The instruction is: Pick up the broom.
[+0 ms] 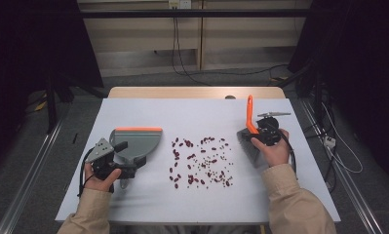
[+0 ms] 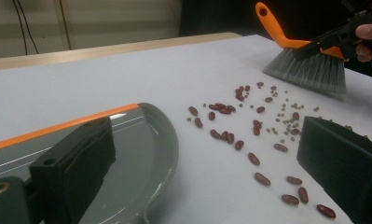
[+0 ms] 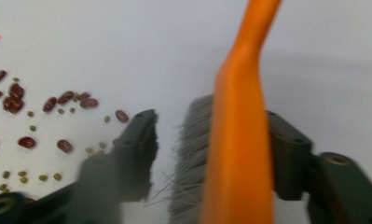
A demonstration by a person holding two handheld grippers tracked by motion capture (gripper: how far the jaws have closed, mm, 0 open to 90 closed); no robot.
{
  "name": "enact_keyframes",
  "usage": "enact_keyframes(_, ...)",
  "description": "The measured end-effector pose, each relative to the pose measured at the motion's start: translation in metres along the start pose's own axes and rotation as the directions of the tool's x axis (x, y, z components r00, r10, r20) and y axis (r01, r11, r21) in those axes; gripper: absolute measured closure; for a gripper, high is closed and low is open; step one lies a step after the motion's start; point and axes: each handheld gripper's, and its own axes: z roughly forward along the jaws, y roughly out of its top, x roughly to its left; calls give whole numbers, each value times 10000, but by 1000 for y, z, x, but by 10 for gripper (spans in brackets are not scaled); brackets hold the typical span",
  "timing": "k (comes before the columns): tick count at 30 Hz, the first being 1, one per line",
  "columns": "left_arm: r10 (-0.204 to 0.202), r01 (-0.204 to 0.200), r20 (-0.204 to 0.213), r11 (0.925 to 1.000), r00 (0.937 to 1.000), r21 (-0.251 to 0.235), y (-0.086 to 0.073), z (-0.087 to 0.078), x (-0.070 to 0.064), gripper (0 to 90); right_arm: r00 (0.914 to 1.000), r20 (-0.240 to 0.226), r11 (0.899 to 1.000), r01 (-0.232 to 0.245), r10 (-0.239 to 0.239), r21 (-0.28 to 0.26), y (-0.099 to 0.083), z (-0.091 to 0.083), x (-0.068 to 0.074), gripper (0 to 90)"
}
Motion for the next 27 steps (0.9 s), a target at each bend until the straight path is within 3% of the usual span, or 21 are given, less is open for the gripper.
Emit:
enact_keyframes(1,-5,5,-16,10000,10000,-1,0,0,0,41,9999,-160,10000,-30,30,12,0,-1,-1,611)
enact_keyframes(3,4,-4,-31,10000,10000,12,0,0,0,41,9989,-472,10000,-63,61,-25,-1,-2,-1,647)
enact_keyframes(6,8,-8,-31,10000,10000,8,0,-1,0,42,9979,-530,9992,383,-376,110,-2,-2,6,687)
enact_keyframes(11,35,-35,-13,10000,10000,21,0,0,0,42,9935,25,9926,1137,-1139,424,-2,-3,18,695)
enact_keyframes(16,61,-60,-38,10000,10000,46,0,0,1,42,9859,284,9860,1637,-1647,321,-3,-2,20,705)
enact_keyframes(20,38,-38,-48,10000,10000,74,0,-1,1,43,9938,384,9944,1040,-1047,193,-5,-2,18,708)
enact_keyframes(27,44,-44,-39,9999,10000,108,-1,0,1,43,9925,524,9936,1088,-1103,313,-4,-2,20,712)
